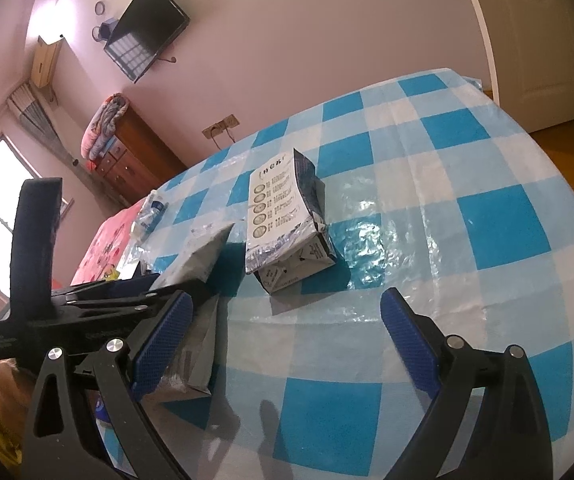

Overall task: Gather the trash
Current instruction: 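Grasp the white feather-print wipes pack with left tool while right tool approaches milk carton, then close right tool on the white milk carton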

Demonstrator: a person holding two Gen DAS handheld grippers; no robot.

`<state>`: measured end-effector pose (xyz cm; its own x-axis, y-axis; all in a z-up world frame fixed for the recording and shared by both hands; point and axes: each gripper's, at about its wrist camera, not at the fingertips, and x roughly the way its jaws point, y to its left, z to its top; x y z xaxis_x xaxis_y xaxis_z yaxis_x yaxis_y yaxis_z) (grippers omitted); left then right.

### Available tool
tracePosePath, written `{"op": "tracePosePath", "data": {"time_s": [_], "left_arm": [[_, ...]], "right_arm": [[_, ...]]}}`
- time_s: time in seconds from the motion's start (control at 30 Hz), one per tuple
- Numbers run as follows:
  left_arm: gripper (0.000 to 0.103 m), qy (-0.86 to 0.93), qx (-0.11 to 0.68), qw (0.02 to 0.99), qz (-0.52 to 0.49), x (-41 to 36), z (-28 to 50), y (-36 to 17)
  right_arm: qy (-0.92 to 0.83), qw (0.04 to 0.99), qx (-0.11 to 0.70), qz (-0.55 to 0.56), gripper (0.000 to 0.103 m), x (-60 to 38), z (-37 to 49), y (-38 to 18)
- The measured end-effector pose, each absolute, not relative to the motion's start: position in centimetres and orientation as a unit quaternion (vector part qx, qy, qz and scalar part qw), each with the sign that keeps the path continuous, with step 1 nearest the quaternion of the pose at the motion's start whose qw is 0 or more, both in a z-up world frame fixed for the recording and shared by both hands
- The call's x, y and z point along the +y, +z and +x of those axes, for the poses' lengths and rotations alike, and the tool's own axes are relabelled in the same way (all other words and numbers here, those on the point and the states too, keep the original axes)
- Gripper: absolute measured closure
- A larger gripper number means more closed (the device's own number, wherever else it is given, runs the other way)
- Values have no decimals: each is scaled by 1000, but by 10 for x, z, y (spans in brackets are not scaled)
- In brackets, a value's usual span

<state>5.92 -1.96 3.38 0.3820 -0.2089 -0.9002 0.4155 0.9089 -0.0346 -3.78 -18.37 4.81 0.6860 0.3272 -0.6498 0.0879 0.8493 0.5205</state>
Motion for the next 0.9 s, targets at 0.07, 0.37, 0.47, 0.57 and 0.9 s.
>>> {"op": "tracePosePath", "data": {"time_s": [0.07,0.37,0.47,0.57,0.9], "left_arm": [[29,-186,522,828,86,-15,57,35],[32,-180,501,846,26,13,44,56],[32,-185,494,849,13,20,38,59],[32,-187,488,852,-1,29,33,62],[32,-183,459,869,-22,63,11,80]], "right_arm": [[69,879,393,263,9,-182,-37,47],[57,880,404,243,9,-178,-29,46],[54,882,409,229,9,-172,-23,46],[44,886,411,210,9,-167,-14,49],[24,895,427,128,9,-146,29,46]]}}
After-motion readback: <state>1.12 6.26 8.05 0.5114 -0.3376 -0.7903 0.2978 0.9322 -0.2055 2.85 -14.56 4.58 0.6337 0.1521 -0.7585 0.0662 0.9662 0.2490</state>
